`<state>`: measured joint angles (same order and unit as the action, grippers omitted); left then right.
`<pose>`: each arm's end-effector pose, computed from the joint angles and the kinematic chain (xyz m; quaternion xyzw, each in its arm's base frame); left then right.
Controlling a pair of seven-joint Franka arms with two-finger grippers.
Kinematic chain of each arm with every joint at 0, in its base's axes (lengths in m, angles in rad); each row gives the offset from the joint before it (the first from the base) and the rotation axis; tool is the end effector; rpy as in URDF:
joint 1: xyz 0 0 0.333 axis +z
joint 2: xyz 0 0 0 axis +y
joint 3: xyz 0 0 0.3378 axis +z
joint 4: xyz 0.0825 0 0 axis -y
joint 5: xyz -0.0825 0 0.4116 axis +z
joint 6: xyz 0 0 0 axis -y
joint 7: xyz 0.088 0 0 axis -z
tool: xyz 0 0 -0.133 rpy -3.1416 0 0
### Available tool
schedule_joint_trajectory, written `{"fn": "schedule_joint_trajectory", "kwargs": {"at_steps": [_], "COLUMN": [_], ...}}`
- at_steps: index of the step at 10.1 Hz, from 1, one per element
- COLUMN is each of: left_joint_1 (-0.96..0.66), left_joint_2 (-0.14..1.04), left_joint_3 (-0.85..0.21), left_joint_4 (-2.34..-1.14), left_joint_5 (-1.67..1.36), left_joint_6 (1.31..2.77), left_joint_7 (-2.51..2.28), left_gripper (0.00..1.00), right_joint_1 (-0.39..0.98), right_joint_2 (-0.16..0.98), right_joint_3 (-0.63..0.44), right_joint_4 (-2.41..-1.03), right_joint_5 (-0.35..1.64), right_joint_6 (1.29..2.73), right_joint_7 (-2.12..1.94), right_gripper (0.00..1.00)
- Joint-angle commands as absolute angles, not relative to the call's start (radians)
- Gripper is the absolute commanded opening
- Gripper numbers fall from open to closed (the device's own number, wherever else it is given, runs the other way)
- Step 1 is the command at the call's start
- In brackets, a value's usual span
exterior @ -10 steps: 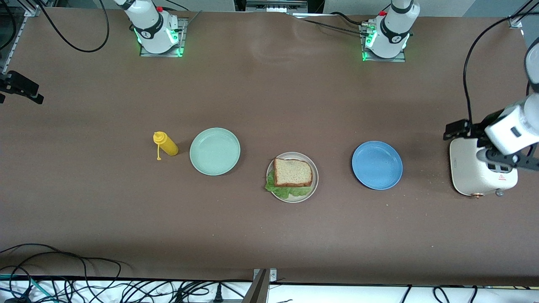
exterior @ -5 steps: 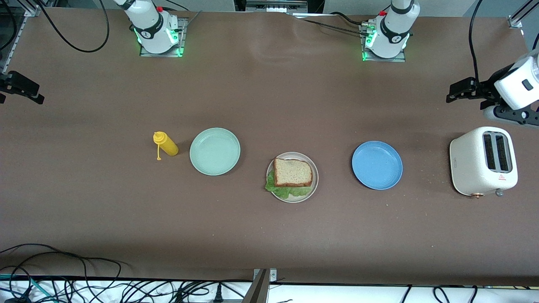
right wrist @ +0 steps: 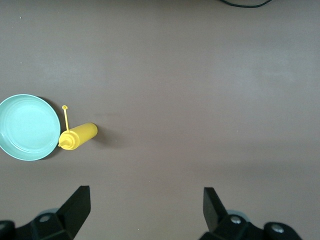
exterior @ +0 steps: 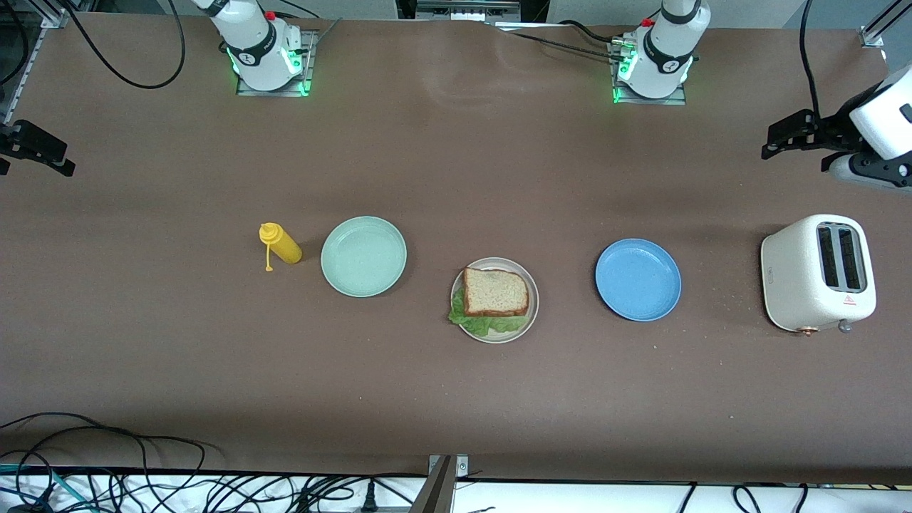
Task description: Make sandwich on beige plate with both arms
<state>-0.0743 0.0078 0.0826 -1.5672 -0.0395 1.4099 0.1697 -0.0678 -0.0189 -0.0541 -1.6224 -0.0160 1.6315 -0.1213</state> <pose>0.5620 -0.0013 0.6054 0.9930 -0.0818 -0.0804 0.0266 0.5773 -0.0731 0.6108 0.9999 0.0001 0.0130 0.0091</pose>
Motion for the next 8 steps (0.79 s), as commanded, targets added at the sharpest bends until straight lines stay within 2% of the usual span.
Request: {"fn": "schedule_joint_trajectory", "kwargs": {"at_steps": [1,8], "left_joint_1": [-0.069,-0.048], "left_joint_2": [-0.008,0.025], "left_joint_3": [0.058,0.055], "left_joint_4": [-1.568,-1.539], "left_joint_5": [0.044,0.051], "left_joint_6": [1.396,1.396], "left_joint_7": [0.166,0.169], "left_gripper": [1.0,1.0], "right_joint_1": [-0.066,-0.066], "right_joint_2": [-0.015,-0.017], "right_joint_3": [-0.057,-0.057], "right_joint_4": [-1.6,-1.6], "right_joint_5": [-0.018,-0.015], "right_joint_6": [1.614,1.612], "right_joint_7": [-0.13,-0.132], "right_gripper": [1.0,1.0]}}
